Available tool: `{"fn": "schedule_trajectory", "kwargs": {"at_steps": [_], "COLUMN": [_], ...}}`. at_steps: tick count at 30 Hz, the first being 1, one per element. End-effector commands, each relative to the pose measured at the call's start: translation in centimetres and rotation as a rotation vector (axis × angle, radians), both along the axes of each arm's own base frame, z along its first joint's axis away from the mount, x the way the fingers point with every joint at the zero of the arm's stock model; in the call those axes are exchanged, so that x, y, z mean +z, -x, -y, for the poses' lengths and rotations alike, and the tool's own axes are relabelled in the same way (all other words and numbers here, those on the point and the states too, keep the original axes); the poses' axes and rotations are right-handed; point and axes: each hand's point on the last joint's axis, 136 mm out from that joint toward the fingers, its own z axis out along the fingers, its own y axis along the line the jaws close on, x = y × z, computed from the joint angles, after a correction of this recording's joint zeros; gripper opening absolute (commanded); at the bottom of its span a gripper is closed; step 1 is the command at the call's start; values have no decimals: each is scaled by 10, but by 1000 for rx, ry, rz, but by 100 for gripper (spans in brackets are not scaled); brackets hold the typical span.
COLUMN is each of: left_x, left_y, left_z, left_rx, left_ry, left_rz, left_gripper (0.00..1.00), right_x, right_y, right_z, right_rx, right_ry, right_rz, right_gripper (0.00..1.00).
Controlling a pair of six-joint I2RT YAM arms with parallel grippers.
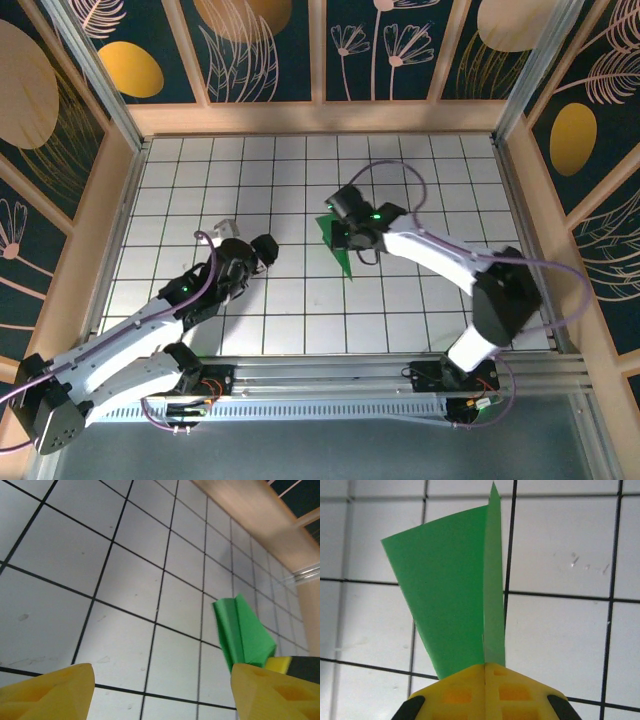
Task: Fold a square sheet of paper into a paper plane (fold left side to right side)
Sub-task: Turn over the paper plane at the center of the table.
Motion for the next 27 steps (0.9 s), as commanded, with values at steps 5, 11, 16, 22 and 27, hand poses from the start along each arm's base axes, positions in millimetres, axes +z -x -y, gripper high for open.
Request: {"fn": "schedule_trajectory", "kwargs": {"at_steps": [5, 11, 16, 22, 27], "left_x": [5, -1, -6, -21, -39], "left_y": [-1, -1, 0, 1, -1], "left_z": [7, 9, 8, 15, 30], "left_rx": [-27, -35, -34, -65, -114], "left_ry": [189, 252, 259, 242, 237], "left_rz": [-13, -38, -55, -101, -158], "left_gripper": [73, 73, 72, 71, 69], "right_x": [39, 29, -16, -64, -76], "right_y": [7, 27, 28, 25, 27], "right_z": [-30, -60, -70, -57, -49], "right_rx": [174, 244, 212, 131, 111], "right_ry": [-530, -822, -817, -711, -658], "right_rz": [35, -44, -117, -163, -173], "right_gripper": [0, 0, 0, 0, 0]}}
